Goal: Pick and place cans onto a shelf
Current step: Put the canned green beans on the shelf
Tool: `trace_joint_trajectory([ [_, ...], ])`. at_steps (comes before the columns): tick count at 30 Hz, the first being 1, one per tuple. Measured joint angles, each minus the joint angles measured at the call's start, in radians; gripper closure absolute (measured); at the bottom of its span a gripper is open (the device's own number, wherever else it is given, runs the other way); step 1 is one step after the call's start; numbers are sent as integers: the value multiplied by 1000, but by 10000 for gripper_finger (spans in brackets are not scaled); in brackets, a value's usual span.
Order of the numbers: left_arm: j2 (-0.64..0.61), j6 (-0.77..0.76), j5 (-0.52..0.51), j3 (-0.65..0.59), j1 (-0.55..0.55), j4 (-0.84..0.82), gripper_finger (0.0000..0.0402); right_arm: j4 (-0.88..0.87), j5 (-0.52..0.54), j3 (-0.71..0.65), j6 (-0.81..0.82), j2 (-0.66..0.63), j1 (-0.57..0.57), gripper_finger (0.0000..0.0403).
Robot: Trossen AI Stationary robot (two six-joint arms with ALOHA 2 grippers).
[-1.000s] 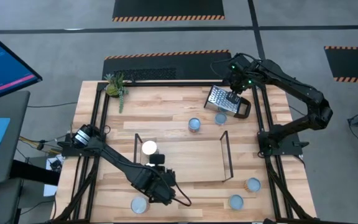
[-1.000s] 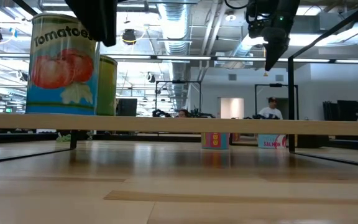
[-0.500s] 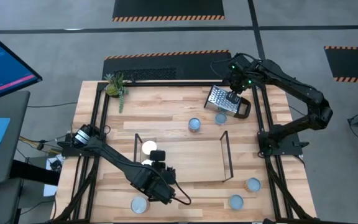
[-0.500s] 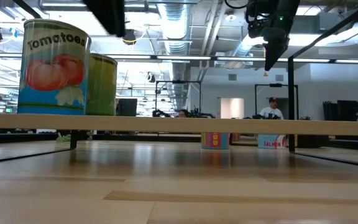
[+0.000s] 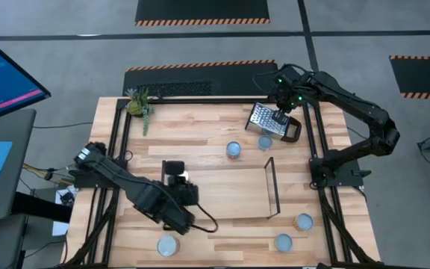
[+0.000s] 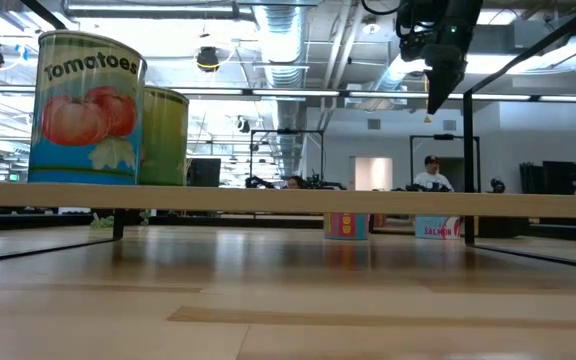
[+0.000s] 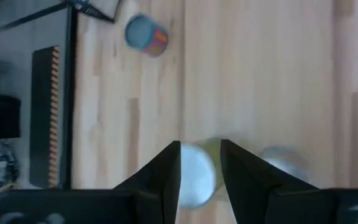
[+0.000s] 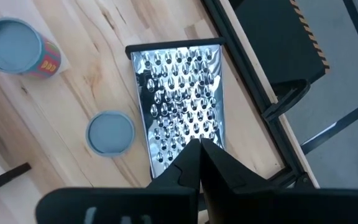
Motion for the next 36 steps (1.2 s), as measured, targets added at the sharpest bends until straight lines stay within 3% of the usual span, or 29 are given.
trace_joint_trajectory([
  [10, -263, -207, -86, -185, -49, 6, 297, -30, 0, 0, 0, 0, 0, 370],
  [19, -467, -328, -270, -450, -127, 6, 297, -29, 0, 0, 19, 0, 0, 370],
  [30, -563, -439, -497, -637, -166, 6, 297, -29, 0, 0, 36, 0, 0, 370],
  [36, -566, -474, -748, -650, -164, 6, 297, -28, 0, 0, 42, 0, 0, 370],
])
